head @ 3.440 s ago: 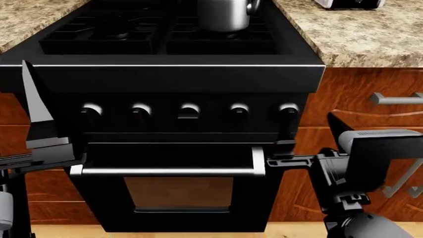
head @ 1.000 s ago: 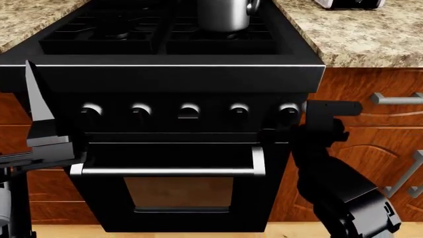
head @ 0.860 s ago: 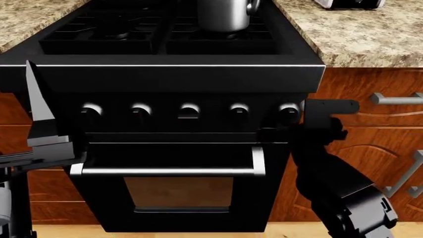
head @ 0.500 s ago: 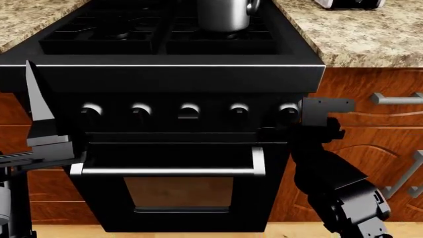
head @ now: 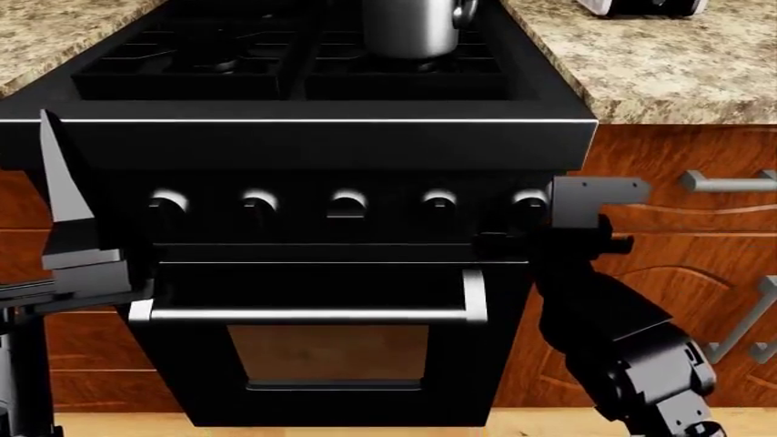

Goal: Pick the kettle from the counter and place it on a stove burner. Then turn the burner on.

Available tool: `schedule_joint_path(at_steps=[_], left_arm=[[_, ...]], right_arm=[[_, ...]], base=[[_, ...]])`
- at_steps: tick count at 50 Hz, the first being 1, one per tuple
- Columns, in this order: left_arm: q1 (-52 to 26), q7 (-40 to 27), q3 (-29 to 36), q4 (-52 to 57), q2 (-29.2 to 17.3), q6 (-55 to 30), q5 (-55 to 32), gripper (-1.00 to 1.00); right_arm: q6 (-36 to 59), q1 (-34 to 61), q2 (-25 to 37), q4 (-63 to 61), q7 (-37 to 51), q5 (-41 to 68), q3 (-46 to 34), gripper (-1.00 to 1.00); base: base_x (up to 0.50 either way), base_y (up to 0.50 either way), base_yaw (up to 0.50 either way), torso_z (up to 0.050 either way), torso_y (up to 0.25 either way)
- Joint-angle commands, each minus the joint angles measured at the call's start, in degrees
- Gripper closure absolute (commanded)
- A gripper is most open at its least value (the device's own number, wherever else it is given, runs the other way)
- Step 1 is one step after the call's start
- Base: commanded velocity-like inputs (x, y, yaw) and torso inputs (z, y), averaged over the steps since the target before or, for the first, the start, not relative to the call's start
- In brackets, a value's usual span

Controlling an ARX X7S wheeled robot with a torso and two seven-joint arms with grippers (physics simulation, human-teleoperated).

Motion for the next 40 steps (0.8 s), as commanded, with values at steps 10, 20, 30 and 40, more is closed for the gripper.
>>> schedule_joint_path(at_steps=[10,20,30,40], left_arm=[[-0.09,-0.39,-0.07,-0.01,-0.34,0.18,-0.47,-1.00],[0.11,-0.66,-0.25,0.18,-0.64,0.37,-0.54,-1.00],[0.16,-0.96,-0.33,0.35,-0.90,0.41,-0.66,-1.00],[0.32,-1.22,-0.42,0.45,-1.20,0.58,-0.78,-1.00]], right_arm=[[7.30,3.61,2.84,-4.32,-0.54,-8.44,-7.31,1.00],[10.14,5.69,2.95,-5.12,-1.76,-9.81,-11.00,1.00],[11.38,7.01,3.06,-5.74,-2.59,-11.24,-13.83,1.00],[12.66,8.05,3.30,-6.90,-2.93,-13.44,-17.45,1.00]], base=[[0.00,0.00,0.00,0.000,0.000],[-0.01,0.00,0.00,0.000,0.004],[0.00,0.00,0.00,0.000,0.002],[0.00,0.00,0.00,0.000,0.004]])
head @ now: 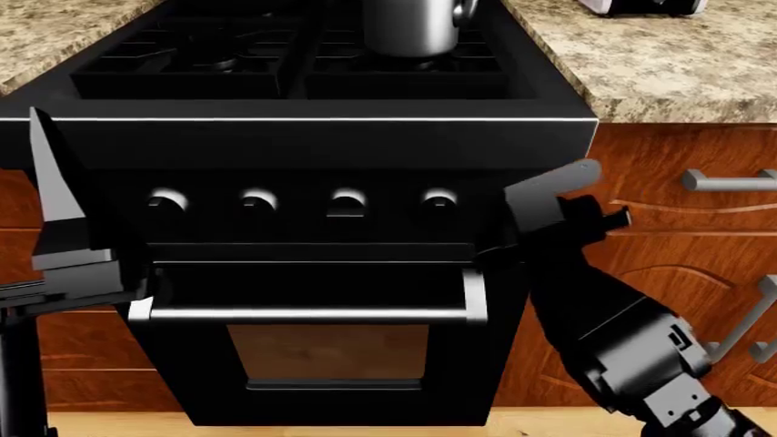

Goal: Pick the kettle from the counter and place it on a stove burner. Then turn the burner on.

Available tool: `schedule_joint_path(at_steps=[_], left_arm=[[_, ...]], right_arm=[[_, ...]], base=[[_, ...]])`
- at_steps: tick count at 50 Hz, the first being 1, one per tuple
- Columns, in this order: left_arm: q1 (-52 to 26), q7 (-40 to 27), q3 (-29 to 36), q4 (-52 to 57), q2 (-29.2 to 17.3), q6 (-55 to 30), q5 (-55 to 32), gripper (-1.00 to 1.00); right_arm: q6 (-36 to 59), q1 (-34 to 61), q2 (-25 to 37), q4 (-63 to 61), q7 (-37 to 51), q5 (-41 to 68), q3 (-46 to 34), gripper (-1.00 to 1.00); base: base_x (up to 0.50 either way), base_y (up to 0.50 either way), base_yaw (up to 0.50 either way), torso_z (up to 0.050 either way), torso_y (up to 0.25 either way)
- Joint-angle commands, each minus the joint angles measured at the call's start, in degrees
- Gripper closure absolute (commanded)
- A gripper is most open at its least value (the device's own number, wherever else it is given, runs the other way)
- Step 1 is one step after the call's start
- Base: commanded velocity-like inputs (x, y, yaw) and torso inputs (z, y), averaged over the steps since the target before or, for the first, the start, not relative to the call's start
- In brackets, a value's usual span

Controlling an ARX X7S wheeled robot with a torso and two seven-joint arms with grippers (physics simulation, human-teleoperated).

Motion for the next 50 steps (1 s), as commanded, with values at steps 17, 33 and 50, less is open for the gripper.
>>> schedule_joint_path(at_steps=[17,33,50], left_arm=[[0.30,-0.87,-0.47,0.35,-0.82,0.40,-0.59,-1.00],[0.57,-1.23,-0.77,0.18,-1.22,0.99,-1.01,-1.00],[0.70,-1.81,-0.83,0.71,-1.92,1.11,-1.26,-1.00]], right_arm=[[4.45,5.54,-0.53,-3.62,-4.47,-3.88,-10.88,1.00],[7.94,8.52,-0.34,-4.88,-5.97,-6.37,-16.02,1.00],[11.98,7.93,2.23,-12.17,-4.73,-6.22,-16.33,-1.00]], base=[[0.00,0.00,0.00,0.001,0.004],[0.00,0.00,0.00,0.001,0.003],[0.00,0.00,0.00,0.001,0.003]])
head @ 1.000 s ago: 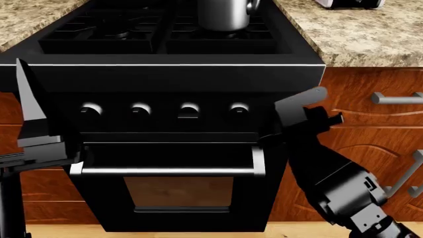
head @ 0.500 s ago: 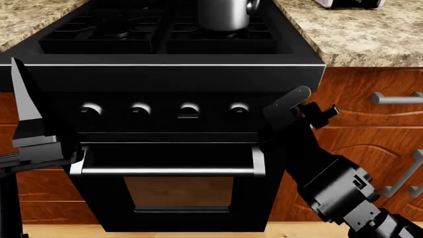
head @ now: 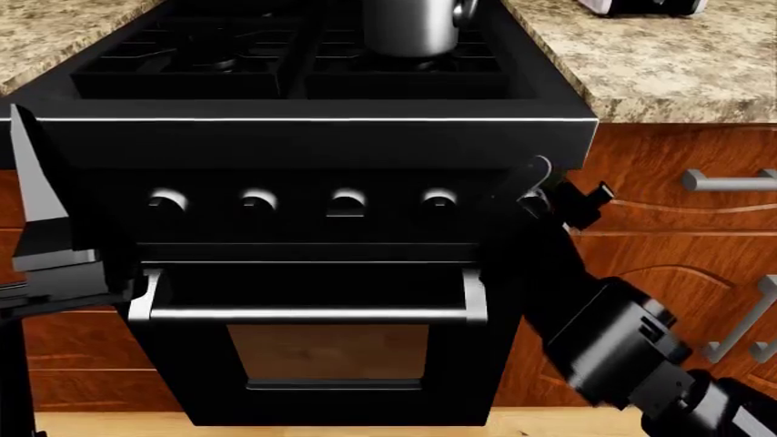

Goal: Pick the kettle from the counter and place it on a stove burner. Then turn the burner on.

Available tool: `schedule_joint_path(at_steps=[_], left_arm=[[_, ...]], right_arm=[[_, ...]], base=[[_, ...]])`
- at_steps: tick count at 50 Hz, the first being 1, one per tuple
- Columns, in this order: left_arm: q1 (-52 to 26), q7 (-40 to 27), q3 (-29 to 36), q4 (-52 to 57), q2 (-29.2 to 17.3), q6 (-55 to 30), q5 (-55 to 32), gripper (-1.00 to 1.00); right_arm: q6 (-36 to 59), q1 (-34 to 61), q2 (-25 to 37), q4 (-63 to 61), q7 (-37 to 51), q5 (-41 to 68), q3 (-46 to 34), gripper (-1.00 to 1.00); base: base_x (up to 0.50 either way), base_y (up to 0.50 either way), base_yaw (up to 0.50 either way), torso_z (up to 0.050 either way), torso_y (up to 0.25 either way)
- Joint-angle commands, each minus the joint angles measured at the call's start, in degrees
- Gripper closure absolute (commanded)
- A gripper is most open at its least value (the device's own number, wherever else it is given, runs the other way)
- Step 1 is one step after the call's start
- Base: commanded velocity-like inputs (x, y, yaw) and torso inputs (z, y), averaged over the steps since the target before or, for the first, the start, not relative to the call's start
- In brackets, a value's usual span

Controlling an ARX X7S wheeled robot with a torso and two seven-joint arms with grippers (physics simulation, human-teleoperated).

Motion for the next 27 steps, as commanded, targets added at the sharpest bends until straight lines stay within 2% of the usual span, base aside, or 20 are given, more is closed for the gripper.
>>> schedule_joint_path(at_steps=[1,27], left_arm=[[0.10,-0.36,0.02,0.22,-0.41,0.18,-0.08,-1.00],[-0.03,-1.22,0.61,0.43,-1.17,0.40,-0.12,-1.00]], right_arm=[[0.85,-0.02,0.15,-9.79,0.54,3.18,-0.76,-1.00],[2.53,-6.58,5.40,-23.09,4.67,6.57,4.53,-1.00]], base=[[0.00,0.00,0.00,0.000,0.000],[0.00,0.00,0.00,0.000,0.000]])
